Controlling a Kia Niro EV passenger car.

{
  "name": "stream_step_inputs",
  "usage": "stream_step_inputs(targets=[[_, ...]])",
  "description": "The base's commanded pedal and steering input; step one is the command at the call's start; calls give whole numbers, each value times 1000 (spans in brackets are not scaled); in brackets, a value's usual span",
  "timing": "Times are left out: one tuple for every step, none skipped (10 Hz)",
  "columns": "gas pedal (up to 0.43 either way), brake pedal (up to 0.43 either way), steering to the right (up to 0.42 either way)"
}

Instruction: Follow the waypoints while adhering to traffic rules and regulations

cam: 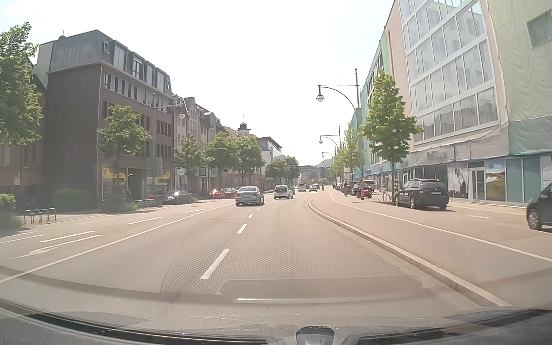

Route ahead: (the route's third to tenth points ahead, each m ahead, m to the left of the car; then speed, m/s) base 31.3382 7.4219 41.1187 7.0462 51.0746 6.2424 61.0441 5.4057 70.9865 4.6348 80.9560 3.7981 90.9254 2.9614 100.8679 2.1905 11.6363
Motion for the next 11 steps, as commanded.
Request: stream_step_inputs(targets=[[20,0,-23],[28,0,-23],[28,0,-23],[39,0,-23],[47,0,-23],[59,0,-23],[59,0,-22],[67,0,-22],[67,0,-21],[67,0,-20],[67,0,-19]])
